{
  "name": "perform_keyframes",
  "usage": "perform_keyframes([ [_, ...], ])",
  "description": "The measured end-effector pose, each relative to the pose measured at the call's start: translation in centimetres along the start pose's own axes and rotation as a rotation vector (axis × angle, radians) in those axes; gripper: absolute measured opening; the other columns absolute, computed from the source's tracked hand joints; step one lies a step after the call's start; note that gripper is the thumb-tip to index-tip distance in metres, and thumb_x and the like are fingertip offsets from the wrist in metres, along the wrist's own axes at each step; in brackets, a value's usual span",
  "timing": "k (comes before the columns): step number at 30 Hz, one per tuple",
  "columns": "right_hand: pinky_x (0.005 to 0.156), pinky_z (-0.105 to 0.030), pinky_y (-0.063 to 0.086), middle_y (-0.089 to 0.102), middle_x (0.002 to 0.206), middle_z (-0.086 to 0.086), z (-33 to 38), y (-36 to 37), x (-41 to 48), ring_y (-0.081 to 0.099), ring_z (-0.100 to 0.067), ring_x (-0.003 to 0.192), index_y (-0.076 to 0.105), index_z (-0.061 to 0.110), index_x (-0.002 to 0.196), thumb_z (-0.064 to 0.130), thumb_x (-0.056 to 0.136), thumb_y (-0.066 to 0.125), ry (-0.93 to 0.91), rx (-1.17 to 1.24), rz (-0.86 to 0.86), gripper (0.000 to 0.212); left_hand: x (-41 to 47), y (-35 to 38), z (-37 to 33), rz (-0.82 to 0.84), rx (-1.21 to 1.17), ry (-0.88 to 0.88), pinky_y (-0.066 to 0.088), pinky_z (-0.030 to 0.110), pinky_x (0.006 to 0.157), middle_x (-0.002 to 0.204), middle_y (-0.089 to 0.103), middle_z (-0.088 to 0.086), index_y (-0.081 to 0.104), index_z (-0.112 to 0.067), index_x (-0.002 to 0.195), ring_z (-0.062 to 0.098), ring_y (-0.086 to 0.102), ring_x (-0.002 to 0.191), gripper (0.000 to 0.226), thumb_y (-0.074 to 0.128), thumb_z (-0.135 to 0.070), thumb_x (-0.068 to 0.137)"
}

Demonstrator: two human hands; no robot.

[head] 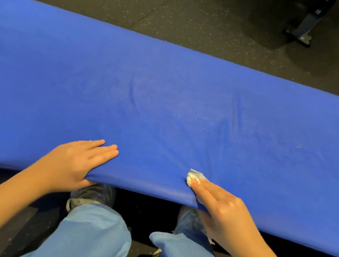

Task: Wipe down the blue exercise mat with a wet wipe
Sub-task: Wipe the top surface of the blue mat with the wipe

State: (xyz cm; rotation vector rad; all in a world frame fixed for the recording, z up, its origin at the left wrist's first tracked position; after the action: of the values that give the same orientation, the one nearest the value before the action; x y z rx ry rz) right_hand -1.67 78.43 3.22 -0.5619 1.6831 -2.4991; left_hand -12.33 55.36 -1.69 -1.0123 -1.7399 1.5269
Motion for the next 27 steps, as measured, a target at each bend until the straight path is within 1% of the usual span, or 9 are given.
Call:
perform_keyframes([
  [3, 0.069, -0.028, 0.059, 0.061, 0.131, -0.003, -1.7, -0.1, -2.2, 0.061, -0.017, 0.116, 0.059, 0.011, 0.124, -0.001, 0.063, 0.065, 0.054, 0.032, 0.064, 0.063, 1.5, 0.8, -1.3, 0.029, 0.054, 0.025, 0.057, 0.042, 0.077, 0.124, 0.065, 0.000, 0.045, -0.017, 0.130, 0.029, 0.066, 0.106, 0.063, 0.046, -0.039, 0.072],
  [6, 0.087, -0.028, 0.054, 0.048, 0.145, 0.010, -4.1, 2.0, -5.0, 0.047, -0.008, 0.130, 0.052, 0.023, 0.134, 0.014, 0.073, 0.070, 0.170, 0.168, 0.196, 0.065, 2.2, 4.0, -2.6, 0.153, 0.086, 0.022, 0.057, 0.046, 0.079, 0.127, 0.063, 0.004, 0.037, -0.018, 0.140, 0.032, 0.064, 0.108, 0.072, 0.041, -0.047, 0.074],
  [9, 0.110, -0.020, 0.030, 0.024, 0.154, 0.026, -4.6, 4.1, -7.1, 0.024, 0.001, 0.142, 0.040, 0.034, 0.145, 0.037, 0.088, 0.054, 0.284, 0.315, 0.309, 0.058, 1.9, 6.9, -3.1, 0.251, 0.120, 0.036, 0.054, 0.046, 0.086, 0.133, 0.058, 0.004, 0.017, -0.023, 0.152, 0.033, 0.058, 0.114, 0.086, 0.040, -0.058, 0.077],
  [11, 0.117, -0.019, 0.008, 0.010, 0.156, 0.028, -4.5, 5.0, -8.0, 0.007, 0.006, 0.144, 0.027, 0.037, 0.148, 0.054, 0.093, 0.035, 0.336, 0.351, 0.407, 0.059, 1.7, 6.8, -3.1, 0.218, 0.077, 0.019, 0.048, 0.042, 0.097, 0.138, 0.054, 0.001, 0.034, -0.020, 0.146, 0.031, 0.055, 0.121, 0.077, 0.036, -0.067, 0.085],
  [14, 0.119, -0.025, -0.003, 0.000, 0.155, 0.026, -5.3, 6.0, -7.5, -0.006, 0.011, 0.141, 0.013, 0.041, 0.147, 0.069, 0.088, 0.007, 0.322, 0.236, 0.528, 0.065, 2.1, 5.5, -2.8, 0.203, 0.038, -0.034, 0.046, 0.034, 0.097, 0.139, 0.053, -0.007, 0.058, -0.024, 0.132, 0.022, 0.054, 0.124, 0.077, 0.021, -0.076, 0.089],
  [16, 0.120, -0.030, -0.002, -0.006, 0.152, 0.028, -6.7, 6.8, -5.9, -0.012, 0.013, 0.138, 0.009, 0.039, 0.149, 0.066, 0.084, 0.000, 0.354, 0.158, 0.548, 0.071, 3.4, 4.7, -2.2, 0.175, -0.030, -0.063, 0.045, 0.033, 0.098, 0.141, 0.051, -0.006, 0.062, -0.024, 0.129, 0.020, 0.053, 0.125, 0.081, 0.012, -0.075, 0.090],
  [18, 0.119, -0.028, -0.003, -0.006, 0.145, 0.031, -6.9, 7.5, -3.8, -0.012, 0.016, 0.133, 0.016, 0.033, 0.151, 0.058, 0.081, -0.003, 0.399, 0.173, 0.496, 0.077, 4.9, 4.8, -0.7, 0.184, -0.140, -0.165, 0.026, 0.038, 0.112, 0.153, 0.030, -0.009, 0.048, -0.025, 0.141, 0.017, 0.032, 0.141, 0.096, -0.003, -0.081, 0.082],
  [21, 0.110, -0.012, -0.012, 0.002, 0.146, 0.030, -3.2, 8.2, -2.3, -0.012, 0.018, 0.133, 0.024, 0.028, 0.151, 0.052, 0.085, 0.007, 0.328, 0.316, 0.477, 0.072, 6.2, 6.6, 0.5, 0.202, -0.161, -0.295, 0.004, 0.042, 0.118, 0.156, 0.005, -0.017, 0.024, -0.030, 0.151, 0.012, 0.004, 0.148, 0.110, -0.020, -0.086, 0.067],
  [27, 0.110, -0.017, -0.013, 0.009, 0.158, 0.017, -4.5, 8.0, -3.0, 0.001, -0.001, 0.146, 0.018, 0.029, 0.152, 0.054, 0.086, 0.005, 0.259, 0.204, 0.557, 0.072, 5.9, 7.5, 0.3, 0.199, -0.158, -0.360, -0.004, 0.039, 0.119, 0.156, 0.000, -0.019, 0.015, -0.032, 0.152, 0.006, -0.005, 0.146, 0.106, -0.022, -0.083, 0.067],
])
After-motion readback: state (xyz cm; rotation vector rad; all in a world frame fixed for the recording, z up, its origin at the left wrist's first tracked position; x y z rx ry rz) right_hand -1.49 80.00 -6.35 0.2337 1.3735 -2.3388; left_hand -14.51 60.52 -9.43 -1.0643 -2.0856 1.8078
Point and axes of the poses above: each hand's wrist, its own x-axis towards the middle knuckle, its own y-axis out of the palm, z = x × y, the point moved 9 cm from there along x, towards the middle knuckle
